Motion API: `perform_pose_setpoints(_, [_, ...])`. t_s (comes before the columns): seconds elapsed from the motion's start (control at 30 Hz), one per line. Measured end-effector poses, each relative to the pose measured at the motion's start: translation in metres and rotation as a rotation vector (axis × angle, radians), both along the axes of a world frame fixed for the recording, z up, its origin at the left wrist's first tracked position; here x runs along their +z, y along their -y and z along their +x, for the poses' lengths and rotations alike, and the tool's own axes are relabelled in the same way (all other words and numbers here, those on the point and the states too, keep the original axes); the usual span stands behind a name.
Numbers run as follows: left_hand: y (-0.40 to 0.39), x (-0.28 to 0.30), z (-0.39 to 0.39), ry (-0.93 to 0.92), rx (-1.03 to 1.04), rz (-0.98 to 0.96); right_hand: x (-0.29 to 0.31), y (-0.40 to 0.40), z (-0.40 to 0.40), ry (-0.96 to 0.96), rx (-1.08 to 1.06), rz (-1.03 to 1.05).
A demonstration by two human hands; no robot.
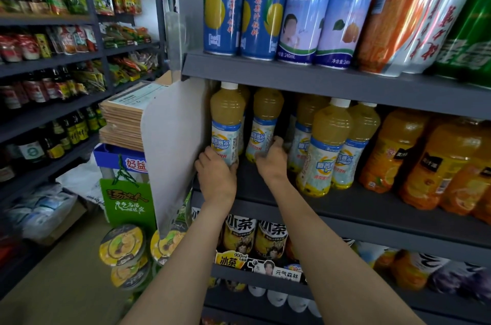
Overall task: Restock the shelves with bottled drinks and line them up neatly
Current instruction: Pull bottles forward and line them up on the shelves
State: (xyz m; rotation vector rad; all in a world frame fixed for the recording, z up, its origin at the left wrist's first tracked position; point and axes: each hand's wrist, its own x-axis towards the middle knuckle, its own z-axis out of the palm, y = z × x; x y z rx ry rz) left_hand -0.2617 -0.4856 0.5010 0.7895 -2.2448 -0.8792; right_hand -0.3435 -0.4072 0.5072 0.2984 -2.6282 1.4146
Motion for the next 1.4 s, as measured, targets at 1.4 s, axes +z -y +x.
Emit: perform_pose_setpoints(1.4, [-0.042, -0.017, 0.023, -0.267, -0.119, -0.237, 0.011, -0.092, 0.046, -0.420, -0.386, -0.108])
